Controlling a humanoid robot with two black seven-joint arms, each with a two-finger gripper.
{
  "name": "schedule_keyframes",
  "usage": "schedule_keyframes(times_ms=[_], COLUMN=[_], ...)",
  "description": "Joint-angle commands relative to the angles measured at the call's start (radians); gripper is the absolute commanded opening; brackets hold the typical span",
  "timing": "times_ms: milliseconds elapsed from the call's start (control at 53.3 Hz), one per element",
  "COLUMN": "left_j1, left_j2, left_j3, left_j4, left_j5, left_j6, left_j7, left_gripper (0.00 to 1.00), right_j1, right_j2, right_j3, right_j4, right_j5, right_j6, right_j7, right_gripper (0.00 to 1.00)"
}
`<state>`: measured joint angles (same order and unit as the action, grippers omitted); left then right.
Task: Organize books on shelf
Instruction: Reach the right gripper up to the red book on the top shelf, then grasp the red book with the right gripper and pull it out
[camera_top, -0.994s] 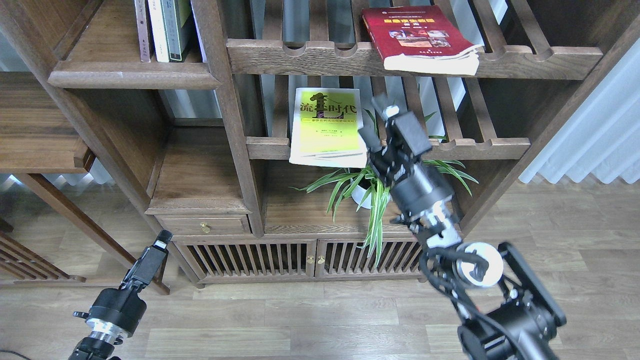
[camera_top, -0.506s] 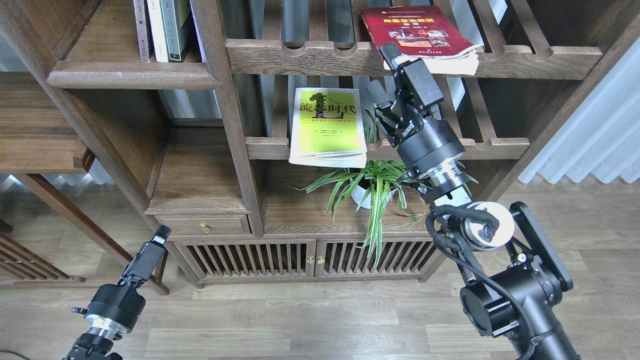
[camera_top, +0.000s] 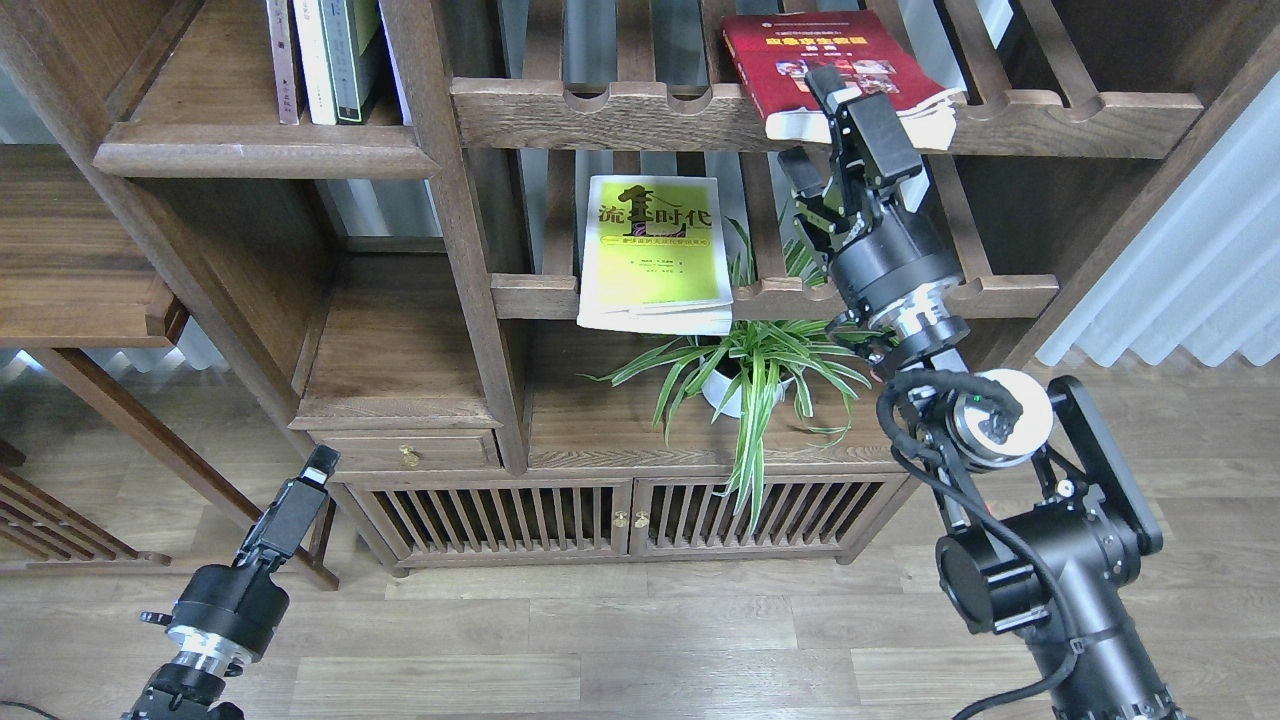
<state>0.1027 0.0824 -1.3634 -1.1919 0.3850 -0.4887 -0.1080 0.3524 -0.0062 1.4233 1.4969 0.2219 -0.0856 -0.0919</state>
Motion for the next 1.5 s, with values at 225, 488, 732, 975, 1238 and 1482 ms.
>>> schedule_keyframes(times_ms=[225,488,732,975,1238,1482], left_j1=[-0.001,-0.001,-0.001,-0.001,-0.009,-0.008], left_j2=[-0.003,-0.001,-0.001,-0.001,-0.003,-0.001], left_j3=[0.001,0.000,0.000,0.000,-0.002,-0.003], left_j4=[0.000,-0.003,-0.011,-0.012,-0.012,-0.012], left_j5=[0.000,0.000,0.000,0.000,0.000,0.000], left_j6=[0.000,0.000,0.000,0.000,0.000,0.000], left_j7=[0.001,0.001,0.001,0.001,-0.001,-0.006], left_gripper=[1.00,1.00,1.00,1.00,1.00,1.00], right_j1=[0.007,0.007,-0.004,-0.024,-0.151,-0.345], right_j2=[0.002,0.000,0.002,0.006,0.006,0.006], right_j3=[0.039,0.039,0.042,0.095,0.192,0.221], right_j4=[-0.023,-0.024,-0.029,0.038,0.187,0.213], right_j5=[0.001,0.001,0.002,0.051,0.175,0.306], right_j6=[0.000,-0.002,0.000,0.013,0.075,0.352], right_j7=[0.004,0.004,0.035,0.075,0.086,0.081], right_gripper=[0.59,0.36,0.14,0.11,0.11,0.11])
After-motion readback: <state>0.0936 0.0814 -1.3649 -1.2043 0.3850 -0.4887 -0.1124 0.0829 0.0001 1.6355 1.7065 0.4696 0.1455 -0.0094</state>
